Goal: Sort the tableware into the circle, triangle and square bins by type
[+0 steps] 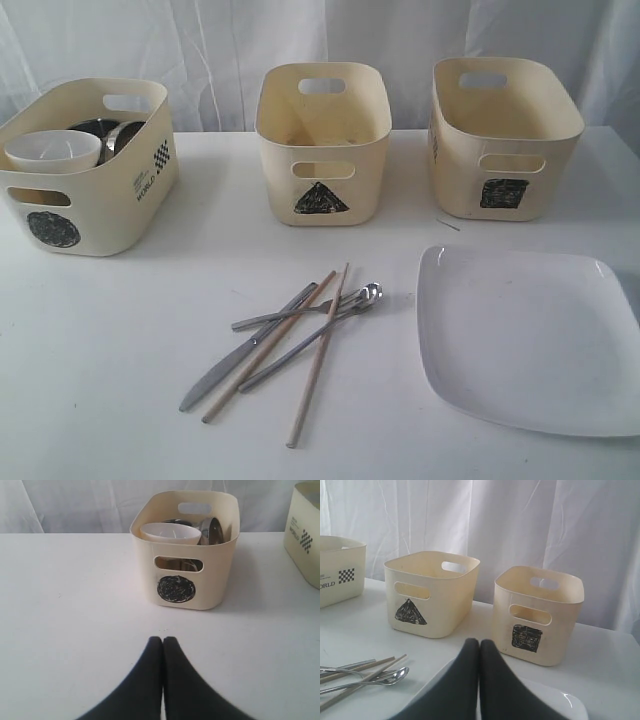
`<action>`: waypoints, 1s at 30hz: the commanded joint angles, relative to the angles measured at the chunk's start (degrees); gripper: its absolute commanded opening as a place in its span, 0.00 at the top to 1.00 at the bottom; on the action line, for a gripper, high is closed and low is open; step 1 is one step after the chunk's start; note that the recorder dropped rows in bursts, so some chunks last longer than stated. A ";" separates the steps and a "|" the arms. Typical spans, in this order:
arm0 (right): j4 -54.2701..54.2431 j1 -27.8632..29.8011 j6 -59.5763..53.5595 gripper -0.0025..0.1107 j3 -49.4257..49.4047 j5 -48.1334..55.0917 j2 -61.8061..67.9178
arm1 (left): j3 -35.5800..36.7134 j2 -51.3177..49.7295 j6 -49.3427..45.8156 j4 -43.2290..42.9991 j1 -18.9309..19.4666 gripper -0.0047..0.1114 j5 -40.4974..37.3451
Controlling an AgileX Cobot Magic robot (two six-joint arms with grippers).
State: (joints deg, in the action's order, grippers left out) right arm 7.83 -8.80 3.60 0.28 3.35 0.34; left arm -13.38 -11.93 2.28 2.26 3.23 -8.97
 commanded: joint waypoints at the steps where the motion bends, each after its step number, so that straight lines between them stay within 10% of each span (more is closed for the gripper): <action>1: 0.13 0.13 0.10 0.98 -0.28 -0.15 -0.34 | 9.30 2.95 0.38 0.10 -0.07 0.96 12.90; 30: 0.13 0.13 -0.16 0.98 -0.28 -0.15 -0.34 | 13.38 11.93 0.38 0.10 -0.07 0.96 1.64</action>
State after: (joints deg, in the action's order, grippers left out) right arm 7.83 -8.80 3.65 0.28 3.35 0.34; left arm -0.16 -0.30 2.28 2.14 3.23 -7.05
